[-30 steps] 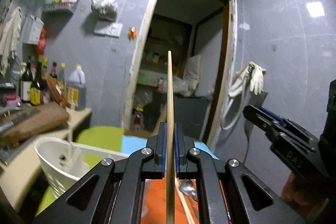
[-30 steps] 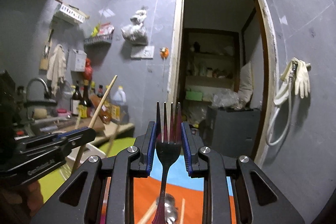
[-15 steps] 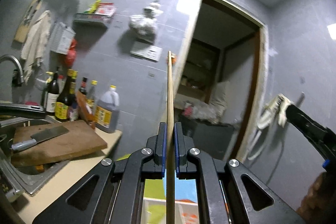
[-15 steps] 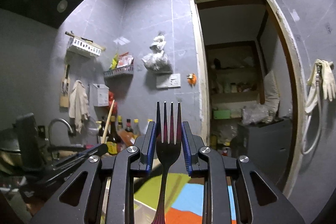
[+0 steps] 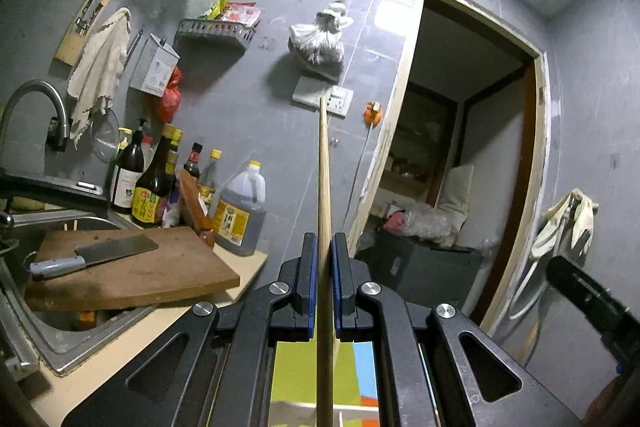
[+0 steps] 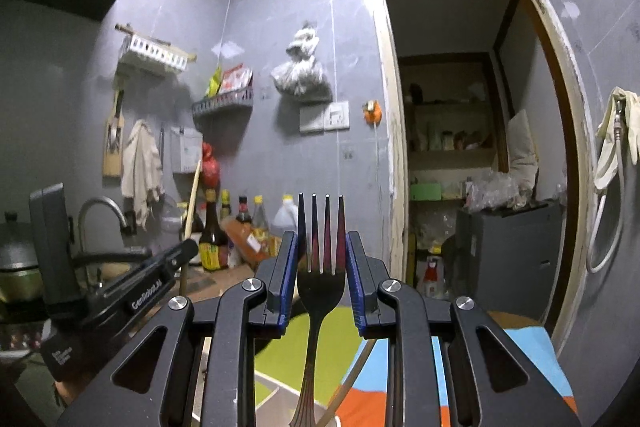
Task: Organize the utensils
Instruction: 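Carry the fork with the right tool while the left tool carries the chopstick to the caddy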
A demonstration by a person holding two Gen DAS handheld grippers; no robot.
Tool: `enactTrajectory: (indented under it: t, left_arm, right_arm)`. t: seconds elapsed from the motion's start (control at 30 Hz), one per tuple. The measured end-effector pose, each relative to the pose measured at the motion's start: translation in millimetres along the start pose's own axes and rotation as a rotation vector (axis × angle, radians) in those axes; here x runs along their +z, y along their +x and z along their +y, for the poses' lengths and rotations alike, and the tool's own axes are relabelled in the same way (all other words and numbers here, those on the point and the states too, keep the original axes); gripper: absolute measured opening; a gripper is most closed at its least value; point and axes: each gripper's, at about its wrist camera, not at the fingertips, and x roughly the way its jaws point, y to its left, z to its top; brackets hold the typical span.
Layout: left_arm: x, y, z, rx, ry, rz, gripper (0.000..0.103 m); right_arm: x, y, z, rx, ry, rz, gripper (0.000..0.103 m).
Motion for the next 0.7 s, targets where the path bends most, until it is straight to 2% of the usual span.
enactTrajectory:
  t: [0.43,0.53,0.6,0.7]
  left_arm:
    - [-30,-7,0,-0.027,-0.002,0.143,0.005]
    - [-34,-7,-3,-0.041,0.005,0.194,0.006]
    - [-35,-9,-3,-0.06,-0.004,0.22,0.009]
    - [-32,-15,-3,-0.085,-0.027,0.224,0.024]
  right_arm:
    - [-40,11,-5,0.024,0.002,0.144,0.022]
    - [-43,9,-6,0.036,0.008,0.151,0.027]
    - [-43,4,-7,0.055,0.013,0.14,0.03]
    - [-39,-3,-7,0.057,0.004,0.122,0.032]
